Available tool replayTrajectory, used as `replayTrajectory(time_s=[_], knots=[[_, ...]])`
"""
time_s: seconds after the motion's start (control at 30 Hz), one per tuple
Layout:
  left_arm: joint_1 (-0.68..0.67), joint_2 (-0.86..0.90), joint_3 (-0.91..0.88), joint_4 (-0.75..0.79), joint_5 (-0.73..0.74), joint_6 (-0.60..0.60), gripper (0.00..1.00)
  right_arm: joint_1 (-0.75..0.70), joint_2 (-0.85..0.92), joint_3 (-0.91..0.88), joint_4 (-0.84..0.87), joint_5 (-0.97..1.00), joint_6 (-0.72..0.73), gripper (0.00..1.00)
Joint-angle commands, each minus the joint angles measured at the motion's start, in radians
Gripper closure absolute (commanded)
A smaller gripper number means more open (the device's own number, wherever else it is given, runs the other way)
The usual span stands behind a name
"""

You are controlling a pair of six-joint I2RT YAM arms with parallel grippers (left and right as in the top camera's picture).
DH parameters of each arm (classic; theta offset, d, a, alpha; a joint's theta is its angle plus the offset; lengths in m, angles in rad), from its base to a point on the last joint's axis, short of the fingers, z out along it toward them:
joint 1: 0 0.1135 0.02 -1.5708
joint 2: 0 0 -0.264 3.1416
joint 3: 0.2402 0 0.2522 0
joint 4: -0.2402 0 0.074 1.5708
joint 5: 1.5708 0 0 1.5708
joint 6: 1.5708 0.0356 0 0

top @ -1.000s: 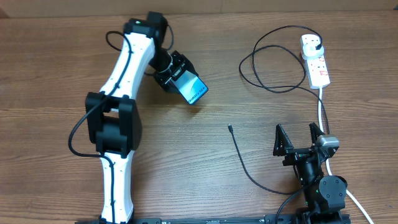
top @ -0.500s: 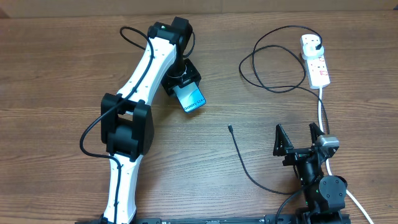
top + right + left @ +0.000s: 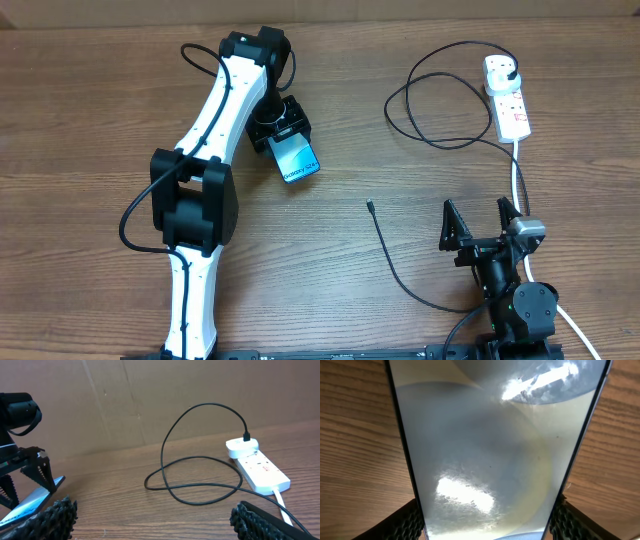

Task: Plug charger to phone and switch on socket
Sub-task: 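Tilt the held phone bottom-end toward the table center, then raise the right arm and move the right gripper toward the phone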

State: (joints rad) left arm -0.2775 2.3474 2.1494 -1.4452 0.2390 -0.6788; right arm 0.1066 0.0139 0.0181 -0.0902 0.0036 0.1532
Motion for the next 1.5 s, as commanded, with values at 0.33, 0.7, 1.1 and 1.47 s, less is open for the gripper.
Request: replayTrajectory(time_s=[0.33, 0.7, 1.1, 1.47], knots=[[0.011, -0.106, 0.132, -0.061, -0.021, 0.074, 0.33, 0.006, -0.011, -0.010, 0.107, -0.269, 0.310, 0.00], [0.008, -0.160, 0.131, -0.048, -0.037, 0.069, 0.32, 0.005, 0.085, 0.276, 0.148, -0.222, 0.356, 0.00], [0.008, -0.160, 0.131, -0.013, 0.132, 0.016, 0.32, 0.005, 0.791, 0.946, -0.521, -0.424, 0.209, 0.00], [0.011, -0.160, 0.131, 0.065, 0.460, -0.267, 0.31, 0.008, 1.231, 0.963, -0.216, -0.874, 0.514, 0.00]])
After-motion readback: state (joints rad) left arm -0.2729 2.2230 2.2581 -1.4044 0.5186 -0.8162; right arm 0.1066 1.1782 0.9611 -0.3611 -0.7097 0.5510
